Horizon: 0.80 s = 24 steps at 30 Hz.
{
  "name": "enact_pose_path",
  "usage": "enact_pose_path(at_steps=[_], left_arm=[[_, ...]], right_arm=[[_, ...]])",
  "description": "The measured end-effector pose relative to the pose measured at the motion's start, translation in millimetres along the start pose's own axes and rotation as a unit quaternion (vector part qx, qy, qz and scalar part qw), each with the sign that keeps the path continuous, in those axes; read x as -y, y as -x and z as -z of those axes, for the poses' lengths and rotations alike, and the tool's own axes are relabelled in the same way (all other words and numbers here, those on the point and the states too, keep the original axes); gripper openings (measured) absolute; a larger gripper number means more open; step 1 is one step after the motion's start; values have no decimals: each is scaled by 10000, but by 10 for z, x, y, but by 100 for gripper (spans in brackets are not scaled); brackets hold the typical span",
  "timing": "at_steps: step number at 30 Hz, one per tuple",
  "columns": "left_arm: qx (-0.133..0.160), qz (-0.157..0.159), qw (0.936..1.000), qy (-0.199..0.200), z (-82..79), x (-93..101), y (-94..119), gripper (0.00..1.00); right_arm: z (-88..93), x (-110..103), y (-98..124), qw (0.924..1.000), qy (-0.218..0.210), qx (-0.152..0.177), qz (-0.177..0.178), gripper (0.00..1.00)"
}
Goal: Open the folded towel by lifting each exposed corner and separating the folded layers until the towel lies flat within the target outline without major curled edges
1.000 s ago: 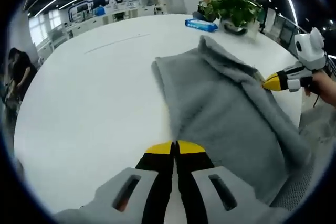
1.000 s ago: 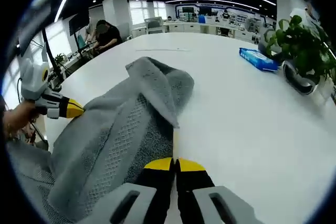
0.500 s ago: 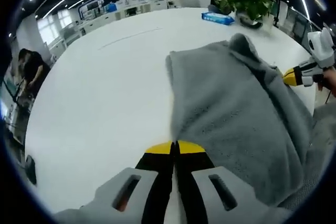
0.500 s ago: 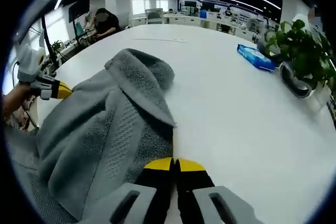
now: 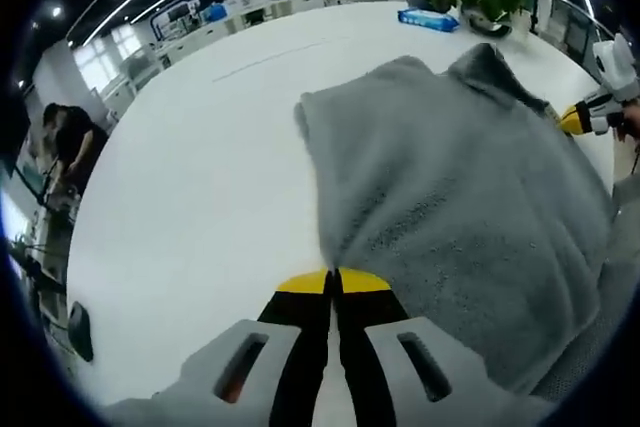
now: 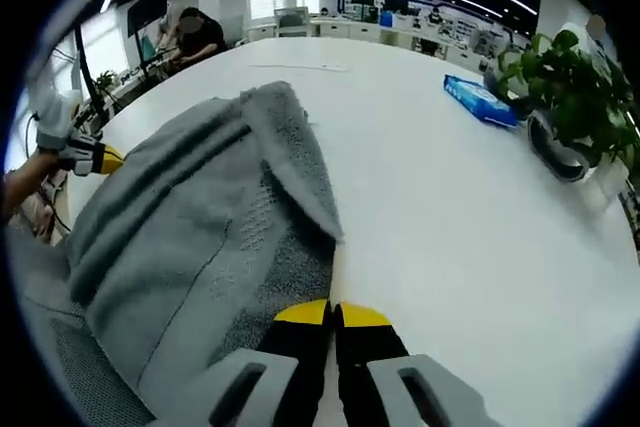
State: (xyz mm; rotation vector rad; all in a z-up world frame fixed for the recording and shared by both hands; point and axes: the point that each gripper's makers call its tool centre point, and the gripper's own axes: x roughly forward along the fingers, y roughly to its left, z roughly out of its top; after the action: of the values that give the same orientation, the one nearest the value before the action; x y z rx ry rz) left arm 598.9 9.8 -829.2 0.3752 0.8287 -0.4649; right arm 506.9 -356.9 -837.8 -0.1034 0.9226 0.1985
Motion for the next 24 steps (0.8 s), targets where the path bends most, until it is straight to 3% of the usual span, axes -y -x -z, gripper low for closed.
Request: enact_pose_path(at_steps=[24], left_arm=[[-257,-470,9980,-326,186,-603,62,1]], right_arm=[[-10,132,-6,9996,234,-78,-116,0]])
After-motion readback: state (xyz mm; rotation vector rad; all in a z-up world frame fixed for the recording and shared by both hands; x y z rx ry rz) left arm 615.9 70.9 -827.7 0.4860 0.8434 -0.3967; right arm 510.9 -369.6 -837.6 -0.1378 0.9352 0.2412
